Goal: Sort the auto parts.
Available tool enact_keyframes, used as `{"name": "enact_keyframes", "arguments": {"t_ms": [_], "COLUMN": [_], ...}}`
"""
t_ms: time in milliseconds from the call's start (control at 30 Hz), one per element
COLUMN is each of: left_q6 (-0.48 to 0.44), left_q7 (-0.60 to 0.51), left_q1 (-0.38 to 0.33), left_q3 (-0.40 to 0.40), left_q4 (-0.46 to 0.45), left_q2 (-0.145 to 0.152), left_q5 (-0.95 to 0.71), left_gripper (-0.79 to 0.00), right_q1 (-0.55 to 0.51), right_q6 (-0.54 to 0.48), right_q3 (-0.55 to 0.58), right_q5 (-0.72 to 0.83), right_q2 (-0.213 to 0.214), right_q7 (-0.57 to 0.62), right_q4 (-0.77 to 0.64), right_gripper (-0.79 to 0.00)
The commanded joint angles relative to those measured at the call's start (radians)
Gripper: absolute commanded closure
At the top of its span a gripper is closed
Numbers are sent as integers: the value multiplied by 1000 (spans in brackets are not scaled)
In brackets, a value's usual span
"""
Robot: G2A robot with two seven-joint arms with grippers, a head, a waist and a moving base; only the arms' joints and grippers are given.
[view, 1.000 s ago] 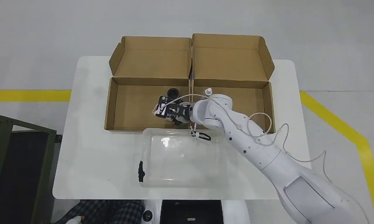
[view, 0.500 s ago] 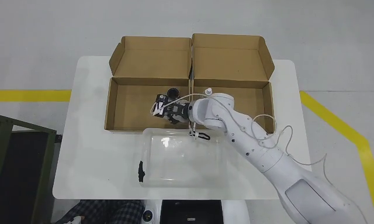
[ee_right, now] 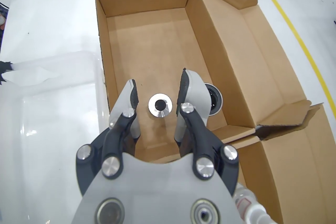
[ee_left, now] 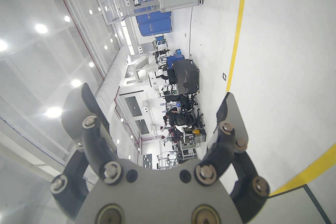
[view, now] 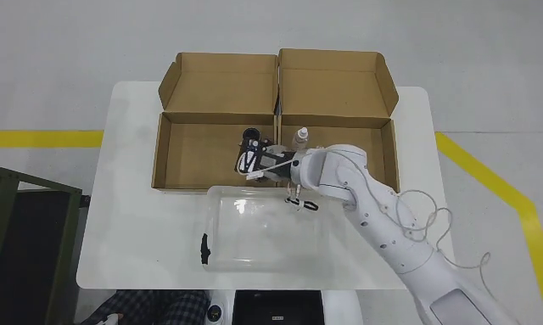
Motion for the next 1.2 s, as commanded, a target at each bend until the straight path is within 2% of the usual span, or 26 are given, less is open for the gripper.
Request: {"name": "enact_keyframes", "arguments": {"t_ms": [0,367,700,800,833,867,933,1167], "left_q6": [0,0,0,0,0,0,0,0], "left_q7": [0,0,0,0,0,0,0,0], "left_q1": [0,0,0,0,0,0,0,0], "left_q3": [0,0,0,0,0,0,0,0], "left_q4": [0,0,0,0,0,0,0,0], "left_q2": [0,0,0,0,0,0,0,0], "left_q5": [0,0,0,0,0,0,0,0], "left_gripper": [-785,-785,-785,-785,-785,-785,-785,-785], "right_q1": [-37,-257,-471,-530,-549,-567,-604,-699], "right_q6": [-6,-53,-43,-39,-38,-36,-37,-19], "right_q3": [31,238,461,524,544,563,595,686], "right_q5": [-12,-66,-125,-141,-147,-155,-165,-182], "right_q2": [11,68,110,120,123,125,131,143], "right_q7": [-20,-179,-382,-447,-469,-489,-527,-636], "right_q4": [-37,-246,-348,-356,-358,-360,-364,-355], "right_gripper": [-314,-326,-385,-489,-554,-665,-785,-785]}}
